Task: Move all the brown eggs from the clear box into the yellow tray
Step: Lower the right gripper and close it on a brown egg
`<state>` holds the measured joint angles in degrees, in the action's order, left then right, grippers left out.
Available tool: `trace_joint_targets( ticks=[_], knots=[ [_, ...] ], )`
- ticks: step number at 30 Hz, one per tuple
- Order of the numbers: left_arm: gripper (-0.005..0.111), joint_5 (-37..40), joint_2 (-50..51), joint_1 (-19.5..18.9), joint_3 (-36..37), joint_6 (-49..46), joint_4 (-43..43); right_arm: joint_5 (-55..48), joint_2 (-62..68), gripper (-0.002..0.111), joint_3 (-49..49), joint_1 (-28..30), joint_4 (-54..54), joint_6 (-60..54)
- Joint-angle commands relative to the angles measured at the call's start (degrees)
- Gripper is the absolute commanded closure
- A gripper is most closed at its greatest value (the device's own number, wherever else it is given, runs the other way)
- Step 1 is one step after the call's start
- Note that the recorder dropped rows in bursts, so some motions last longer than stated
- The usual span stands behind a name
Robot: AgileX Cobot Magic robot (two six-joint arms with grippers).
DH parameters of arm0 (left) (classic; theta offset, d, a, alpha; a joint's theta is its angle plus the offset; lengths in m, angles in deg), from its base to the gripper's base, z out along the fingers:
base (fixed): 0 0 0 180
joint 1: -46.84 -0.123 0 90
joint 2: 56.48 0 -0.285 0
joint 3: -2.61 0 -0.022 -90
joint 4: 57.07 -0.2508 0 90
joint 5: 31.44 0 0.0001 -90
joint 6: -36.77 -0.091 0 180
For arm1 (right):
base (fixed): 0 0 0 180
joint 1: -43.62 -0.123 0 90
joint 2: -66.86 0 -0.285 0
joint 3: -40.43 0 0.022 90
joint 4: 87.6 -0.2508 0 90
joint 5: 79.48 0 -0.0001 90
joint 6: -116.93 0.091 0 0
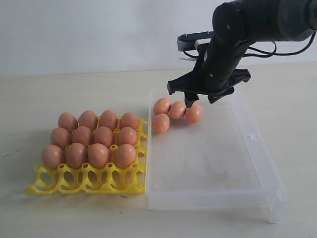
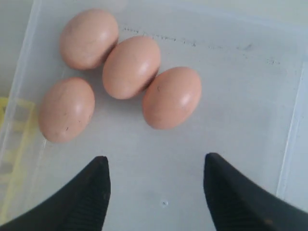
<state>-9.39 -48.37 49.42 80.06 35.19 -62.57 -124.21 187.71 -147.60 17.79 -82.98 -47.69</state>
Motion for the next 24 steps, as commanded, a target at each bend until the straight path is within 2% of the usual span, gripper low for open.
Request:
trace_joint_targets(
  ticks=[1,11,24],
  knots=[
    [0.107,-0.35,-0.32,0.28,-0.23,0.28,0.06,2.67,0.65,0.053,-0.46,0.52,-0.24,1.89],
    [0.107,-0.35,-0.32,0.28,-0.23,0.28,0.06,7.64,4.28,0.053,-0.46,1.85,-1.14,7.01],
    [0.107,-0.35,-0.32,0.28,-0.23,0.28,0.06,10.82,12.82,0.053,-6.95,4.59,-2.91,13.15]
  ],
)
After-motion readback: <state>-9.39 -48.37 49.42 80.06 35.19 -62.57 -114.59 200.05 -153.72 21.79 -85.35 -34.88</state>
